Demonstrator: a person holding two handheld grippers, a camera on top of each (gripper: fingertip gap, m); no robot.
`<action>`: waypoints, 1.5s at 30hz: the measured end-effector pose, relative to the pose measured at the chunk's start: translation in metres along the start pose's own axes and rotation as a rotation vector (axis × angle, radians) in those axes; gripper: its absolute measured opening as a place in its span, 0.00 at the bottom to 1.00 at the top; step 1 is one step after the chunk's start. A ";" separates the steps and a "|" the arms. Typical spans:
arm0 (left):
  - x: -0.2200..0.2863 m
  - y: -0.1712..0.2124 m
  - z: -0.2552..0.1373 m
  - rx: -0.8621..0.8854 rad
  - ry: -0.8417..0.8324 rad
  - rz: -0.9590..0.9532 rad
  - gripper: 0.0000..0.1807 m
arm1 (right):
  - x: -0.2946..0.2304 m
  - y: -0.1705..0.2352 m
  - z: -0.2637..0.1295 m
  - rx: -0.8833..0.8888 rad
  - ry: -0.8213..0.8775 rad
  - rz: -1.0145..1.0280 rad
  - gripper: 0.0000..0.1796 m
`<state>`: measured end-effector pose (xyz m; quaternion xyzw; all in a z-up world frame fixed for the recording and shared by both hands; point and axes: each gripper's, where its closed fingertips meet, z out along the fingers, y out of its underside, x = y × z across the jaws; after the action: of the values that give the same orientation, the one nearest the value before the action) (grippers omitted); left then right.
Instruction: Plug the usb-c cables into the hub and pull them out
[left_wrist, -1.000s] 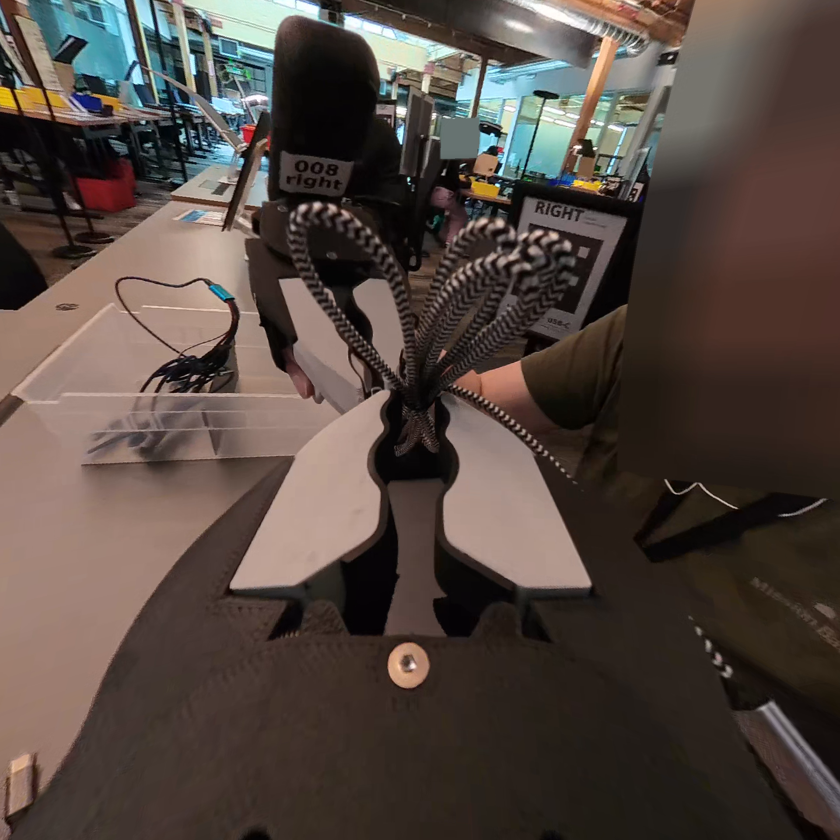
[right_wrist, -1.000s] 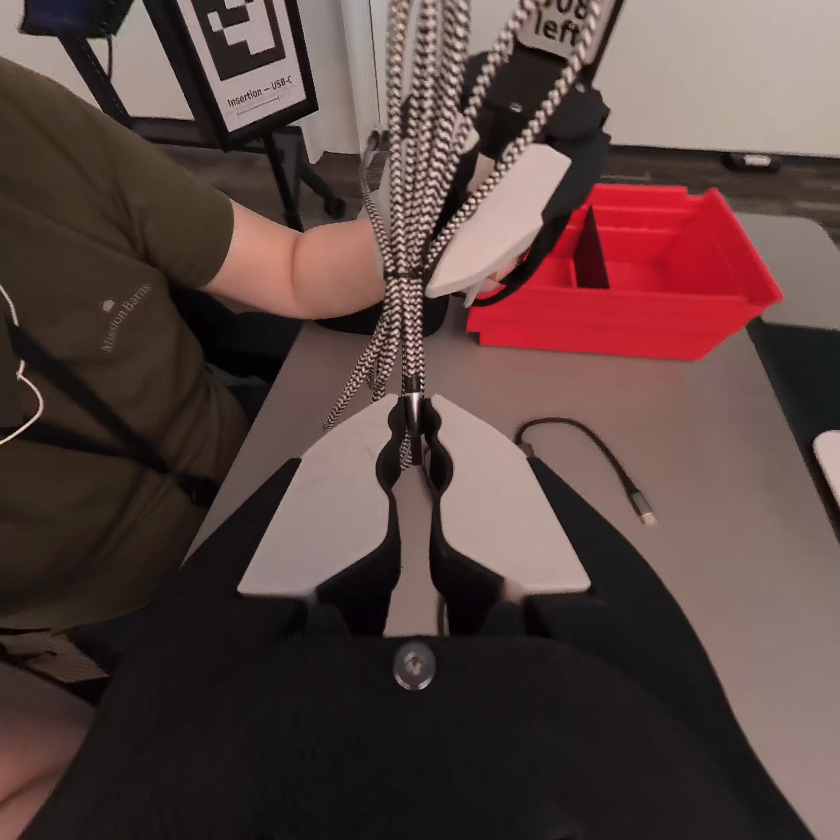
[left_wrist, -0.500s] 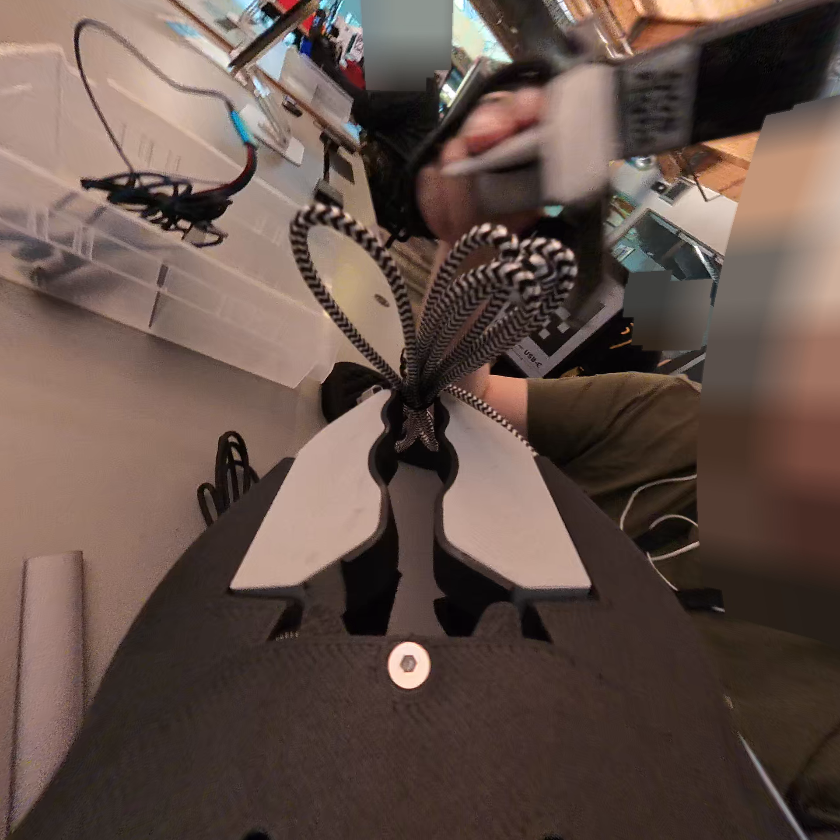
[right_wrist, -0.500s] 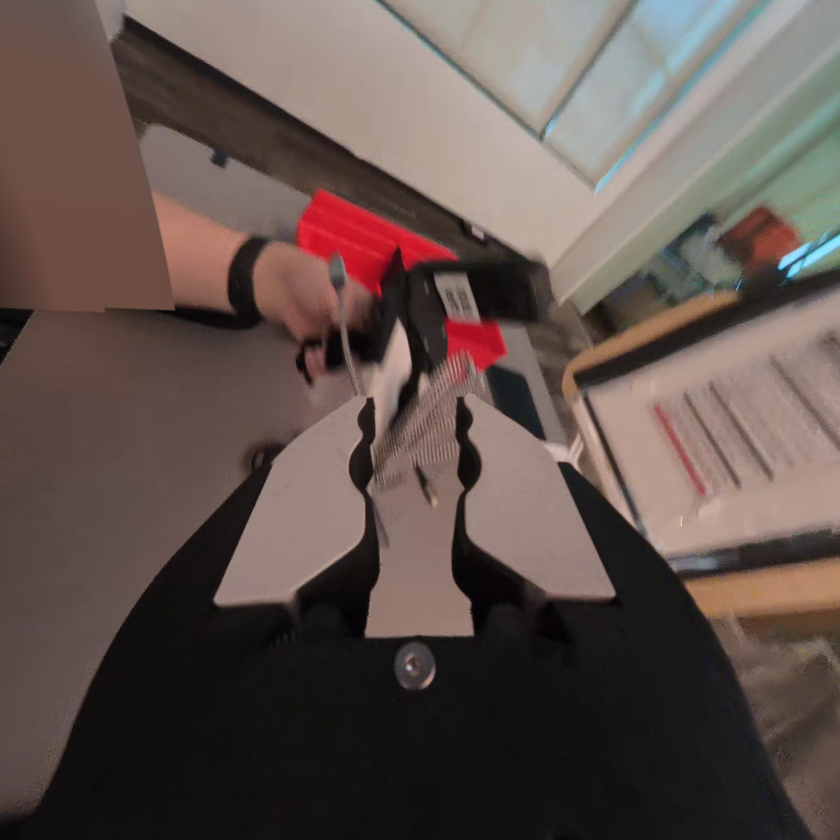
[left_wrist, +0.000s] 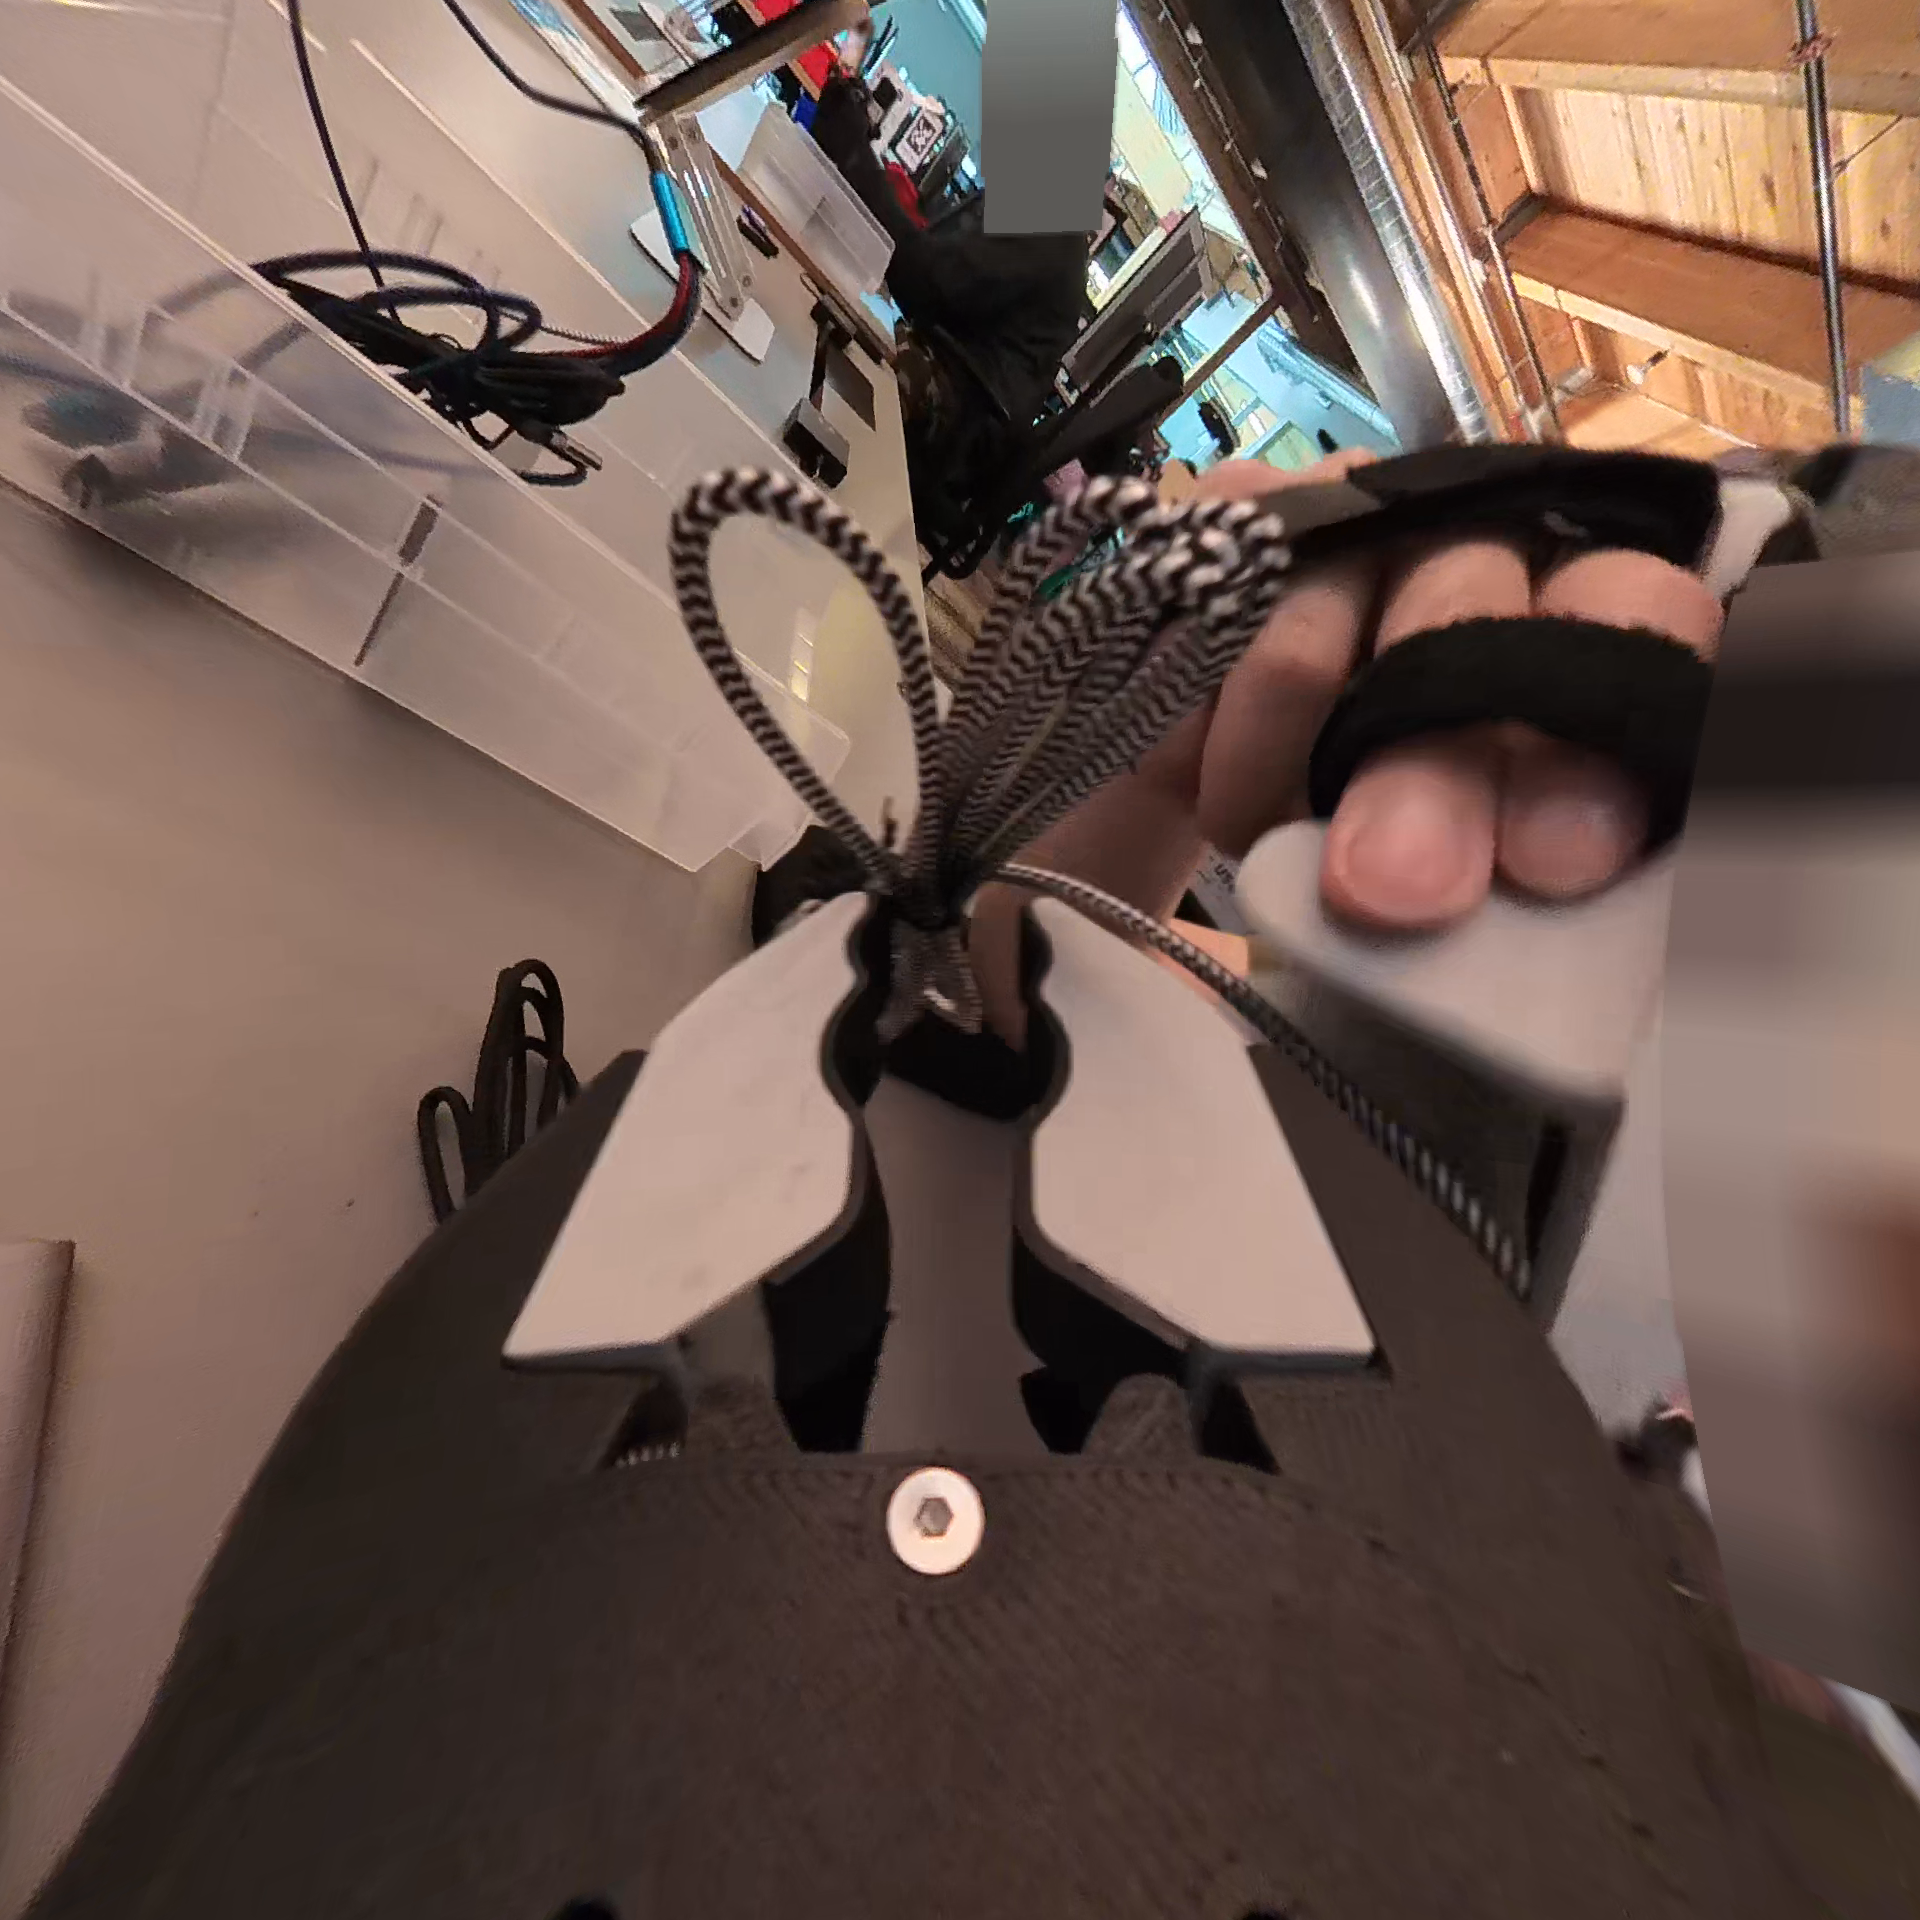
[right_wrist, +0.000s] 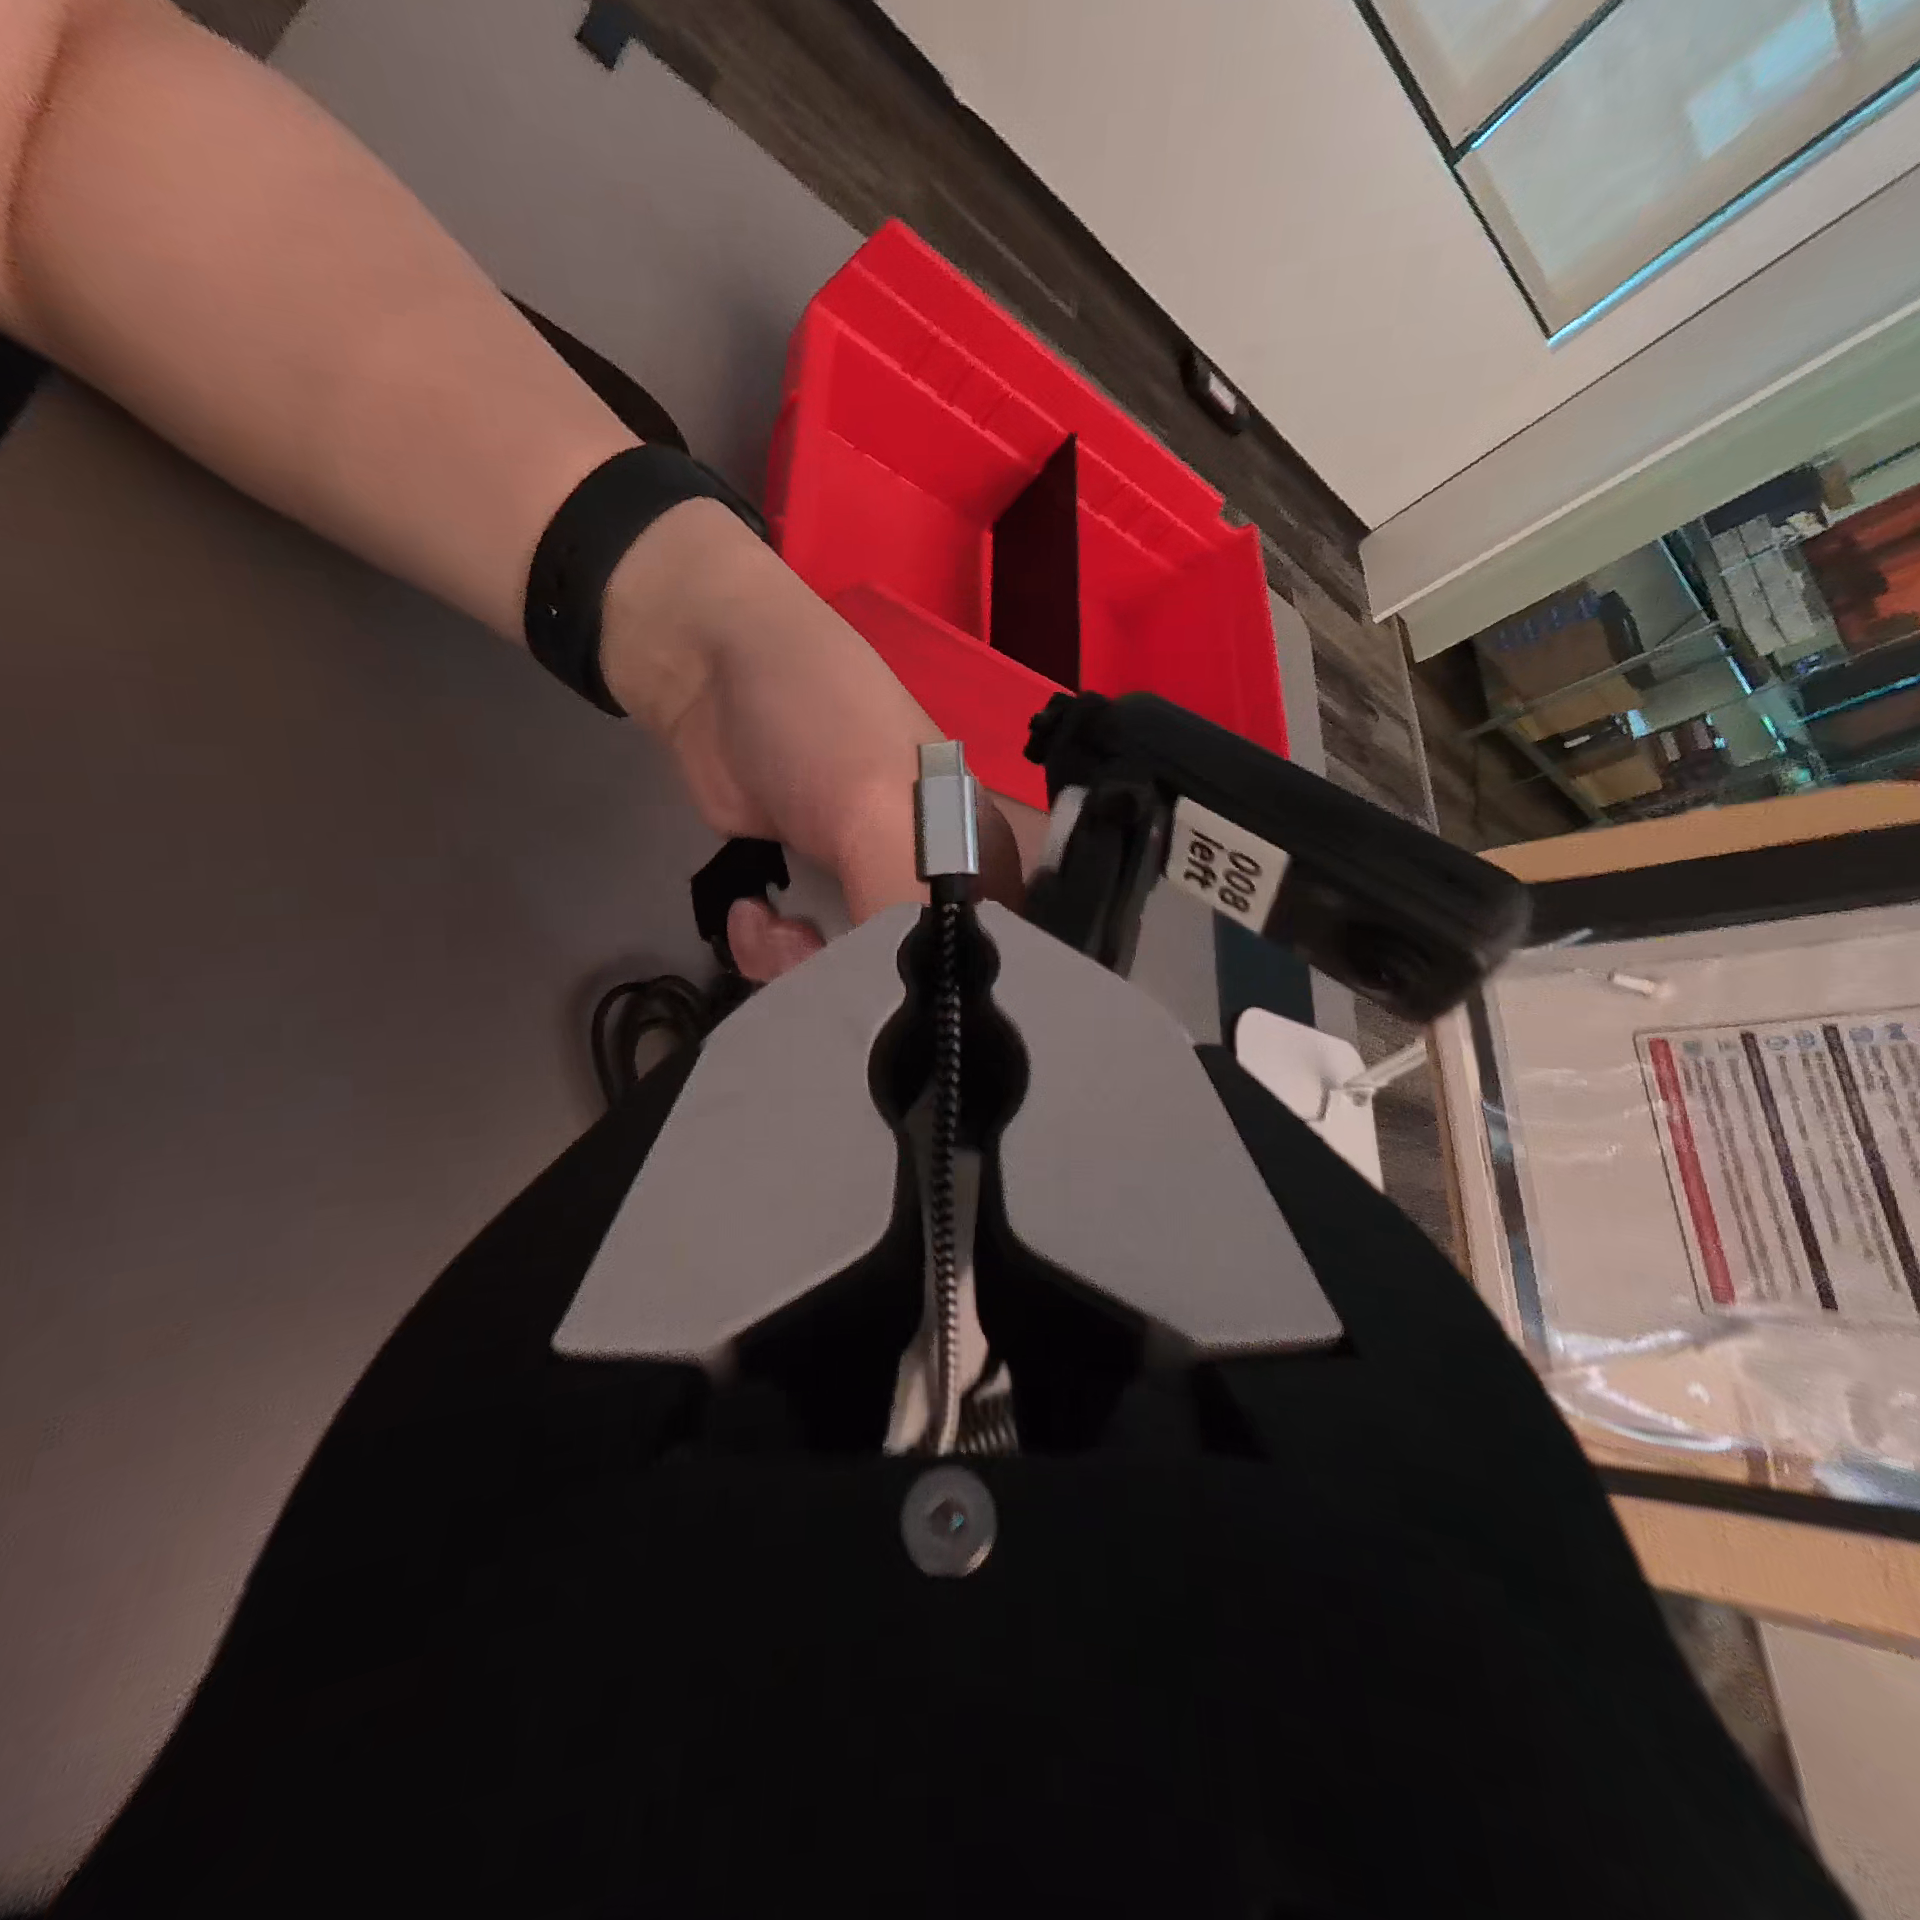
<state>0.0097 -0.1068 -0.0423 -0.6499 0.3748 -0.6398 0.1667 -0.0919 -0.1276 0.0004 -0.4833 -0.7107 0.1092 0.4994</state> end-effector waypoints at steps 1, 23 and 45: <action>-0.001 0.000 -0.002 -0.009 -0.004 0.002 0.18 | 0.004 0.001 -0.010 0.010 0.004 0.021 0.02; 0.035 -0.050 -0.072 0.166 -0.214 0.136 0.25 | 0.063 0.047 -0.013 -0.061 0.286 0.095 0.02; 0.021 -0.048 -0.102 0.148 -0.288 0.124 0.03 | 0.057 0.066 0.025 -0.054 0.236 0.152 0.00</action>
<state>-0.0764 -0.0629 0.0190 -0.6964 0.3381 -0.5544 0.3054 -0.0758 -0.0404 -0.0196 -0.5586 -0.6108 0.0701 0.5567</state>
